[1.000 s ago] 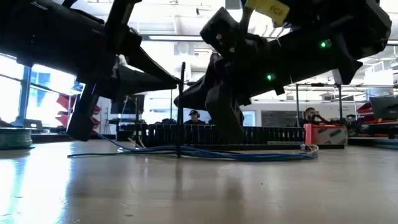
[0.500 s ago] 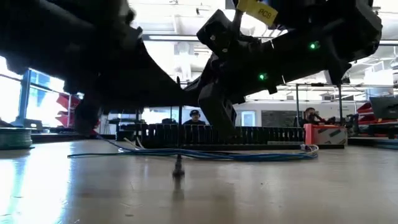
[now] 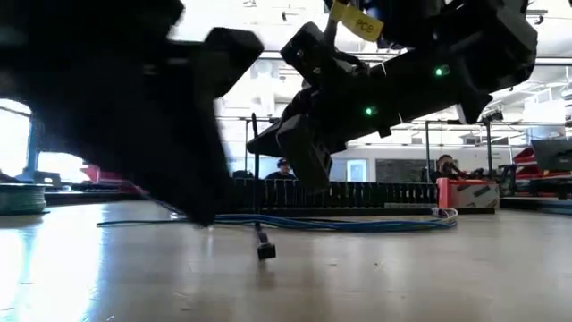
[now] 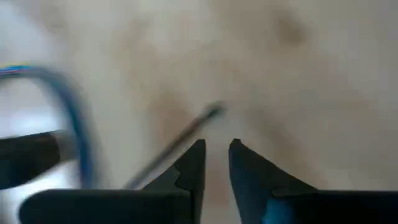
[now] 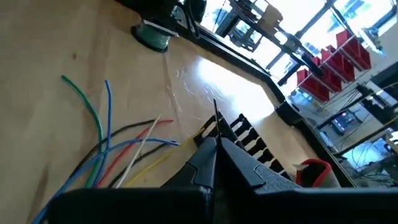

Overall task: Ziptie cables
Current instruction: Wrap the cables using a black zip tie

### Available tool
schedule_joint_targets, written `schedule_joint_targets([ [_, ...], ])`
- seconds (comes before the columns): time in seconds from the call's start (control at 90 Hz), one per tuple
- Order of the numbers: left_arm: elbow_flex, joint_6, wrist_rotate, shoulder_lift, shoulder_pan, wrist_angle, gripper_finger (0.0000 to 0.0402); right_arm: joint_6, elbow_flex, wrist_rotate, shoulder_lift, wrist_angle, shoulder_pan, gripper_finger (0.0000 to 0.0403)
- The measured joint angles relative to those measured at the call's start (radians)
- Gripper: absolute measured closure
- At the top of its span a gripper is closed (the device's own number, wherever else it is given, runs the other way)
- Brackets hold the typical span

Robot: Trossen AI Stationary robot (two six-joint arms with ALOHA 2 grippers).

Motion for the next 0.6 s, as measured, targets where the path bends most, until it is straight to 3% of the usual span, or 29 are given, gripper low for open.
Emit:
schedule_joint_targets([
  [0.144,0.001,0.055,0.028,0.023,0.036,0.028,0.0277,0.025,0.000,0.000,0.000,-0.019,-0.001,0.0403],
  [0.311,0.003,0.219,0.064,0.078,0.055,0.074,0.0250,0.030,0.000,0.000,0.000,-0.027,0.000,0.0403],
  [0.467,0.005,0.280,0.130,0.099,0.077,0.104,0.0249,0.043,-0.001,0.002,0.000,-0.083,0.000,0.0403],
  [0.6,0.004,0.272,0.218,0.099,0.099,0.105,0.0275,0.063,-0.002,0.016,0.000,-0.130,-0.002,0.0403],
])
